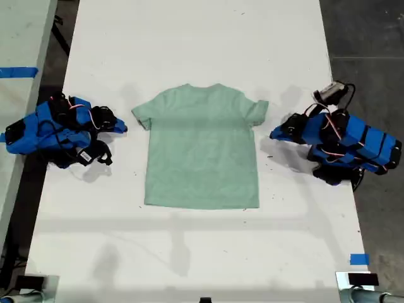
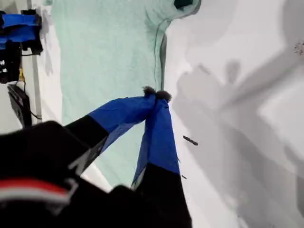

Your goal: Fold tshirt

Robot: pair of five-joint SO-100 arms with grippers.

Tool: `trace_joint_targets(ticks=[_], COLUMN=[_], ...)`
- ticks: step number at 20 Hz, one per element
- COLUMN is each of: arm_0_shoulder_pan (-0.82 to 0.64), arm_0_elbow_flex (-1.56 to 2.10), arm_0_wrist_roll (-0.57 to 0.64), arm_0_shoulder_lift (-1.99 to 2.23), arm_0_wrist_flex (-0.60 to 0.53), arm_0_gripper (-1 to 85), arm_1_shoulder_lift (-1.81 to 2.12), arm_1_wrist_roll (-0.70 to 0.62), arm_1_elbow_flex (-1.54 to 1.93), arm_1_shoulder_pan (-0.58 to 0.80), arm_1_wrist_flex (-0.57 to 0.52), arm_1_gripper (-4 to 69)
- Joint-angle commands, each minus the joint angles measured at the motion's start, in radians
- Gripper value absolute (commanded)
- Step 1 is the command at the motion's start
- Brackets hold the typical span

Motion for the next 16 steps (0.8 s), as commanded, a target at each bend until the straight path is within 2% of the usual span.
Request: trace_joint_targets(ticks=[1,5,9,11,13,16], arm_0_shoulder_pan=[-0.005,0.000,0.009,0.003,-0.018,-0.103], arm_0_elbow_flex=[-0.026,-0.060,-0.138,-0.235,-0.387,-0.650], arm_0_wrist_roll=[-0.012,-0.012,-0.008,0.000,0.052,0.172], arm_0_shoulder_lift=[-0.009,-0.046,-0.219,-0.341,-0.518,-0.772], arm_0_wrist_flex=[0.002,-0.015,-0.109,-0.112,-0.109,-0.032], arm_0_gripper=[0.0,0.0,0.0,0.0,0.0,0.0], arm_1_shoulder_lift=[0.006,0.006,0.002,-0.060,-0.204,-0.477], arm_1_wrist_roll=[-0.025,-0.026,-0.044,-0.066,-0.114,-0.218], arm_1_elbow_flex=[-0.025,-0.043,-0.110,-0.183,-0.291,-0.511], arm_1_shoulder_pan=[-0.005,-0.012,-0.023,-0.017,-0.002,0.054], arm_1_wrist_flex=[-0.028,-0.028,-0.021,-0.017,-0.054,-0.071], arm_1_gripper=[-2.0,-2.0,-2.0,-2.0,-2.0,-2.0])
